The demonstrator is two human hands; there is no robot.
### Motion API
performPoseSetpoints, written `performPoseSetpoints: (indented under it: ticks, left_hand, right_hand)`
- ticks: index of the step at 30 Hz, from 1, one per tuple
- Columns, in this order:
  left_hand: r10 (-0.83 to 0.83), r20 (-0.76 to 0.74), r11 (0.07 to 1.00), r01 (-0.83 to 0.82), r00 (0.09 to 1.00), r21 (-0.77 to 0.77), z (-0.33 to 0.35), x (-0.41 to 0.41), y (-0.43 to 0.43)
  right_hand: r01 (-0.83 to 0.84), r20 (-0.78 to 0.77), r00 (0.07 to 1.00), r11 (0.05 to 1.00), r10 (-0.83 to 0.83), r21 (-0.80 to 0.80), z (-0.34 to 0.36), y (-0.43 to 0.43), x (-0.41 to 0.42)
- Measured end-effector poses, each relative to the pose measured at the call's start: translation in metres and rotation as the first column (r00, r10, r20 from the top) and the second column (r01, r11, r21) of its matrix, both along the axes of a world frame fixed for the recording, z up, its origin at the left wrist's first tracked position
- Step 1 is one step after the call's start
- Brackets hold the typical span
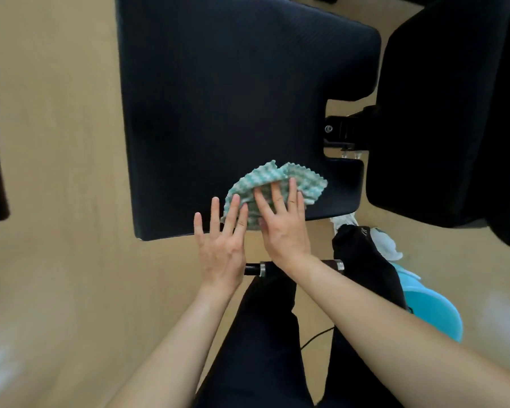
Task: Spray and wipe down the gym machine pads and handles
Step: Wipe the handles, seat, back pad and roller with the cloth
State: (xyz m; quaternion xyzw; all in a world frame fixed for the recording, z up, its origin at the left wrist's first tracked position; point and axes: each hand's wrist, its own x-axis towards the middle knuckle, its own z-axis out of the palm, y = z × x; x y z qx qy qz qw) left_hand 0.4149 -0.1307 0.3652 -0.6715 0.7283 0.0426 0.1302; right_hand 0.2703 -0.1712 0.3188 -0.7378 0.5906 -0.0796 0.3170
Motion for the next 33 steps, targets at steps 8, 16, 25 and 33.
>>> performPoseSetpoints:
  ticks: [8, 16, 25, 33]
  left_hand:
    - [0.136, 0.017, 0.974, -0.13, 0.991, -0.185, 0.027, 0.089, 0.01]
    - [-0.15, -0.224, 0.982, 0.119, 0.963, -0.144, 0.013, 0.05, -0.03]
    - [-0.223, -0.163, 0.973, 0.21, 0.961, -0.096, -0.001, 0.039, -0.023]
    - [0.008, -0.059, 0.99, -0.016, 0.998, -0.139, 0.027, 0.136, 0.02]
  right_hand:
    - [-0.159, 0.133, 0.971, 0.954, 0.197, -0.253, 0.014, -0.01, 0.092]
    - [0.032, 0.167, 0.986, 0.985, -0.003, -0.167, 0.001, 0.006, 0.028]
    - [0.09, 0.152, 0.986, 0.98, -0.063, -0.179, -0.009, 0.026, -0.003]
    - [-0.2, 0.22, 0.933, 0.917, 0.286, -0.346, 0.015, -0.001, 0.099]
